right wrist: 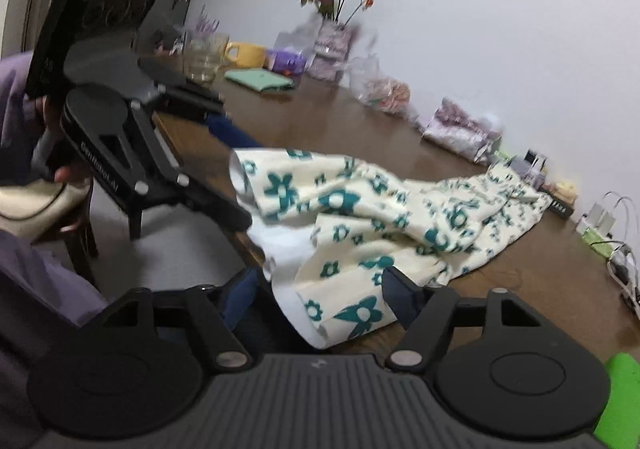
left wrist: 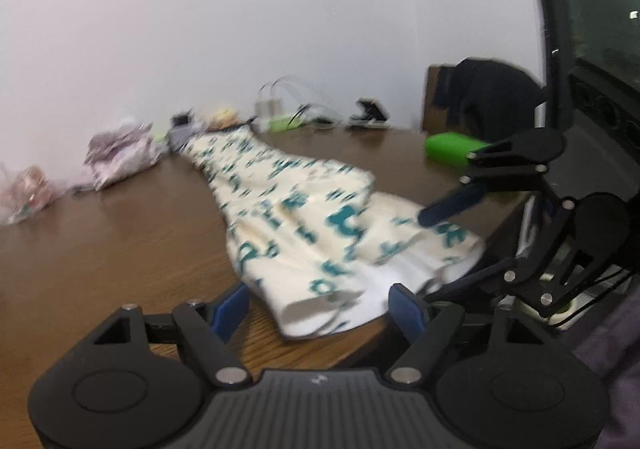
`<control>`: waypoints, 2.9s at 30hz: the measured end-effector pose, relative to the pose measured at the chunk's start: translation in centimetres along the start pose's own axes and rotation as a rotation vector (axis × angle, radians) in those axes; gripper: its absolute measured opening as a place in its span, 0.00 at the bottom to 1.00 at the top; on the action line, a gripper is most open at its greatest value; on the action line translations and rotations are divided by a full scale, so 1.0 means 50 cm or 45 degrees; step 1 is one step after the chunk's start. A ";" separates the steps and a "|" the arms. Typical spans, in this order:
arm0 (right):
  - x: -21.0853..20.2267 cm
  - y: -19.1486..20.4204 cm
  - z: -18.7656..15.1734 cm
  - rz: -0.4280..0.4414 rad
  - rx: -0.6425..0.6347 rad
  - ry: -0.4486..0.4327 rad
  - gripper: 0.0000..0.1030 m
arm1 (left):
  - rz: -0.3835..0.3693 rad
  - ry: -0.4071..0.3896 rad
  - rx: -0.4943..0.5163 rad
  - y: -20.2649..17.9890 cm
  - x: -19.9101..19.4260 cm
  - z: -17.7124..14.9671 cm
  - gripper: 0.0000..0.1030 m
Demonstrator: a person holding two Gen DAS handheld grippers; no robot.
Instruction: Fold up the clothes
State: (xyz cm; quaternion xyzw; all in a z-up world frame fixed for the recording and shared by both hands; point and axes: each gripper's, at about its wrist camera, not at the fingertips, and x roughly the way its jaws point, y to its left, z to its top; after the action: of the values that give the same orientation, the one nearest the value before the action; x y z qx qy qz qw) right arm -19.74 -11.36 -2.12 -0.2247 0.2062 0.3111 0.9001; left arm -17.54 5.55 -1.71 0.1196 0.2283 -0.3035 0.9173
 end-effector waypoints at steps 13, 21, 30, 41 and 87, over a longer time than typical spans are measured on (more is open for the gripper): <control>-0.024 -0.048 -0.023 0.183 0.188 -0.047 0.02 | -0.208 0.014 -0.331 -0.001 -0.013 -0.008 0.07; -0.074 -0.057 -0.034 0.291 0.261 -0.067 0.02 | -0.128 -0.181 0.082 -0.096 -0.090 -0.024 0.77; -0.096 -0.120 -0.005 0.205 0.401 -0.220 0.02 | 0.073 -0.231 0.233 -0.137 -0.058 -0.045 0.78; -0.057 -0.091 -0.005 0.110 0.297 -0.104 0.10 | 0.042 -0.194 0.379 -0.164 -0.014 -0.049 0.78; 0.038 -0.317 0.069 -0.473 0.863 -0.060 0.54 | 0.178 0.079 -0.787 0.246 0.120 0.186 0.77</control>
State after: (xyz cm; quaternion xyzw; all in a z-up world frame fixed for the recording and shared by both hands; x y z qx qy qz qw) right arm -7.21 -19.83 4.09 0.0592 0.2325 0.0620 0.9688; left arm -2.56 8.88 4.38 -0.1402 0.3286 -0.1522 0.9215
